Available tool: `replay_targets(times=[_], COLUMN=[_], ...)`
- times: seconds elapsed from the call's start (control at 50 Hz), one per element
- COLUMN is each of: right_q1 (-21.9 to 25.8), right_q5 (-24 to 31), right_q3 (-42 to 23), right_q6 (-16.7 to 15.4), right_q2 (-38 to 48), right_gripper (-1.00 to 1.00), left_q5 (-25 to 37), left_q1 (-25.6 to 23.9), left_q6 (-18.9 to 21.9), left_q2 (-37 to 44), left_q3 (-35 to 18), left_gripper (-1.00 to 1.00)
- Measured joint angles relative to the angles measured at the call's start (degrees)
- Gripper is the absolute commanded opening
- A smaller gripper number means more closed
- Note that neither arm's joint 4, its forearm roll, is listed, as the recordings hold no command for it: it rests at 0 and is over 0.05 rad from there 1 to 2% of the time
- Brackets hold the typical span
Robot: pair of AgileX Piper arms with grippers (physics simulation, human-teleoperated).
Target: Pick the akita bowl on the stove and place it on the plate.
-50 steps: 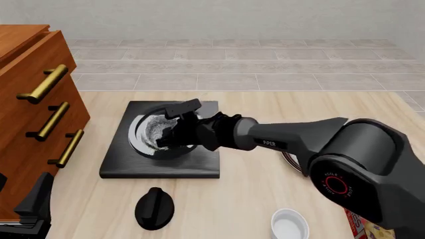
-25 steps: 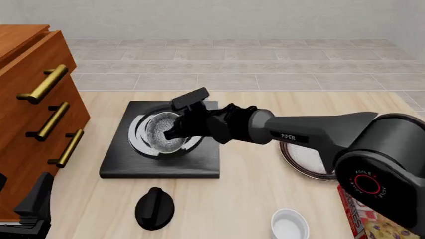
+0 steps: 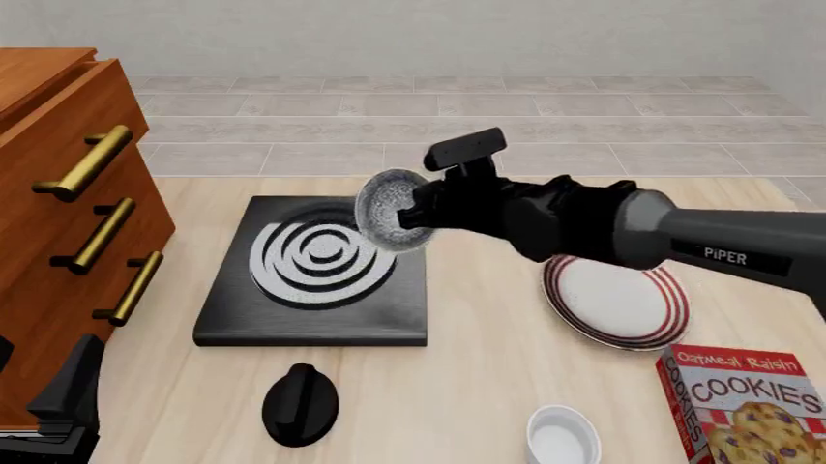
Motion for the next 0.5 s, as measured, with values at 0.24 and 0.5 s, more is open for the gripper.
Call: replay_targets(times=[0.24, 0.5], right_q1=[-5.76, -11.71], right_q5=[-2.80, -5.44], right_q3=[7.97, 16.32], right_q6=[1.55, 2.76], right_q2=[-6.74, -12.69], right_gripper=[-1.00, -1.00], left_q5=[0.00, 0.00], left_q1=[0.00, 0.00], left_q6=[0.00, 0.00], left_q2=[0.00, 0.00], left_q3=[0.00, 0.00], left_gripper=[1.00, 1.00])
